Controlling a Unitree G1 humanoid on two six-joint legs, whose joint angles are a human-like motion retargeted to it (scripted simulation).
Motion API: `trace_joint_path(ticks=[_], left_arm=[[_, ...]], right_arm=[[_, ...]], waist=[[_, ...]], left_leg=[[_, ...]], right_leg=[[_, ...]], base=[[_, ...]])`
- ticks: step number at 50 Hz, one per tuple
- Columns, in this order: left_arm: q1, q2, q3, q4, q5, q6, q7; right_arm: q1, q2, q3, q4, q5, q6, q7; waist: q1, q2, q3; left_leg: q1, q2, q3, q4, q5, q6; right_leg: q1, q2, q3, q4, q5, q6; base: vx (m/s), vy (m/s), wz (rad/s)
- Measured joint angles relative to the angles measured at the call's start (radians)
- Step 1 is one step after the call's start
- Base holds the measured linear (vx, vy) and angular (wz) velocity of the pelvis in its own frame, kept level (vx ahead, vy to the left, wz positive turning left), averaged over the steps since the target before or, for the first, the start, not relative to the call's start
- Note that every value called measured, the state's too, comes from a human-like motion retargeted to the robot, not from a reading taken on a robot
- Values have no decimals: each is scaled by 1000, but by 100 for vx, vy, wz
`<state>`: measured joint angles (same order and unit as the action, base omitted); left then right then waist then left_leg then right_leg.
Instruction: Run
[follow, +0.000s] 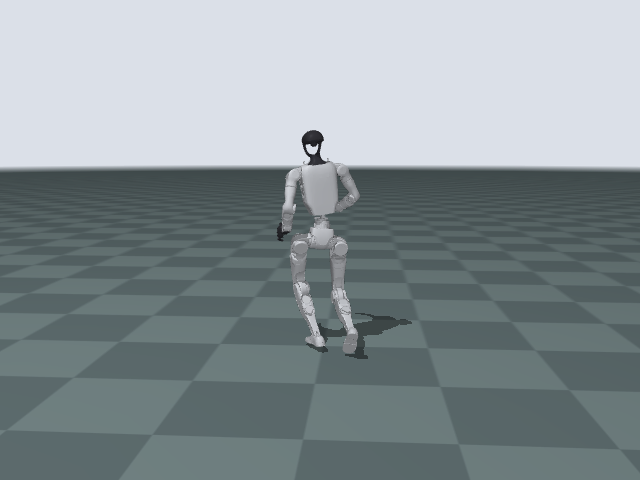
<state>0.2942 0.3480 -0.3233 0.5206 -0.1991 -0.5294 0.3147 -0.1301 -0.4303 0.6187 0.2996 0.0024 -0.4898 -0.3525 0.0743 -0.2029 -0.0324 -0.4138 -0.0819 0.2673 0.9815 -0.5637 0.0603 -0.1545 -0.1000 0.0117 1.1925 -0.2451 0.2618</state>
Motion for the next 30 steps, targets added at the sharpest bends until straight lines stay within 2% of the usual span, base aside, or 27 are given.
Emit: trace_joint_path(ticks=[3,5,7,8,10,12,15,17,18,20,21,22,23,24,25,26,28,30], left_arm=[[-257,-12,-42,-60,24,-24,128],[-464,-10,-67,-110,45,-32,216],[-571,0,-63,-190,39,-50,238],[-591,4,-61,-229,34,-61,232],[-597,12,-70,-287,21,-82,199],[-567,28,-92,-314,20,-89,160],[-467,44,-109,-307,14,-75,123],[-345,50,-103,-251,13,-43,102],[-272,51,-97,-206,13,-21,91],[-132,48,-67,-100,16,16,53],[-63,49,-49,-60,12,27,27],[7,55,-30,-30,6,35,0],[78,70,-10,-17,-4,37,-30],[145,86,12,-12,-16,36,-58],[209,102,33,-12,-28,34,-85],[253,106,51,-9,-43,28,-108],[307,98,74,3,-67,19,-138],[301,79,80,24,-91,24,-141]], right_arm=[[147,37,-40,278,-44,55,-50],[221,67,-91,474,-49,68,-79],[309,57,-126,573,-6,73,-55],[352,46,-140,597,22,73,-33],[417,29,-169,613,69,75,20],[439,25,-190,599,97,73,56],[381,33,-191,554,97,57,40],[261,44,-187,501,79,48,-3],[179,47,-184,463,66,45,-30],[-23,47,-172,361,30,42,-100],[-118,40,-167,301,12,38,-135],[-201,33,-163,240,-2,34,-163],[-263,26,-160,178,-6,30,-180],[-298,22,-157,120,-3,26,-186],[-320,20,-152,65,3,22,-188],[-307,22,-139,28,10,18,-175],[-255,27,-98,-14,22,3,-135],[-180,33,-52,-12,26,-15,-81]], waist=[[-74,-14,9],[-122,-24,20],[-155,21,12],[-173,43,1],[-196,82,-28],[-189,115,-50],[-155,124,-57],[-118,132,-33],[-98,139,-9],[-40,185,35],[-10,198,39],[16,199,41],[33,175,36],[48,144,26],[62,109,13],[72,81,-10],[79,31,-58],[60,-16,-97]], left_leg=[[47,-76,-26,57,-219,91],[99,-120,-38,-6,-260,100],[207,-110,-64,-140,-202,42],[267,-104,-76,-223,-139,3],[367,-83,-95,-361,12,-74],[405,-39,-96,-356,109,-123],[412,22,-70,-157,112,-122],[391,85,-63,73,62,-93],[361,126,-63,222,53,-75],[227,258,-74,532,55,-34],[137,304,-89,634,43,-11],[51,333,-98,711,32,12],[-30,328,-97,737,26,31],[-97,312,-83,713,28,41],[-158,291,-62,664,34,47],[-198,260,-40,554,48,34],[-252,176,-4,286,95,-12],[-258,72,25,7,158,-58]], right_leg=[[-164,-117,-5,383,-164,-56],[-318,-168,14,539,-253,-109],[-434,-151,-4,507,-309,-157],[-473,-140,-20,440,-333,-172],[-519,-102,-56,243,-365,-184],[-521,-34,-79,38,-388,-183],[-493,26,-77,-32,-456,-223],[-458,71,-70,44,-552,-295],[-436,103,-62,82,-604,-331],[-404,211,-54,66,-628,-387],[-379,246,-45,33,-628,-391],[-350,265,-32,0,-624,-386],[-311,252,-13,-34,-613,-363],[-269,230,7,-84,-560,-322],[-225,205,26,-143,-485,-272],[-196,183,37,-197,-366,-203],[-159,132,47,-257,-132,-69],[-139,58,26,-230,2,0]], base=[[3,9,31],[4,5,25],[11,2,-13],[14,-3,-17],[15,-7,-15],[9,-9,-21],[-2,-8,-21],[-5,-7,-30],[-7,-7,-50],[-8,-6,-77],[-2,-5,-62],[6,-4,-13],[11,-2,22],[14,1,47],[15,6,43],[16,9,38],[15,10,36],[11,4,45]])
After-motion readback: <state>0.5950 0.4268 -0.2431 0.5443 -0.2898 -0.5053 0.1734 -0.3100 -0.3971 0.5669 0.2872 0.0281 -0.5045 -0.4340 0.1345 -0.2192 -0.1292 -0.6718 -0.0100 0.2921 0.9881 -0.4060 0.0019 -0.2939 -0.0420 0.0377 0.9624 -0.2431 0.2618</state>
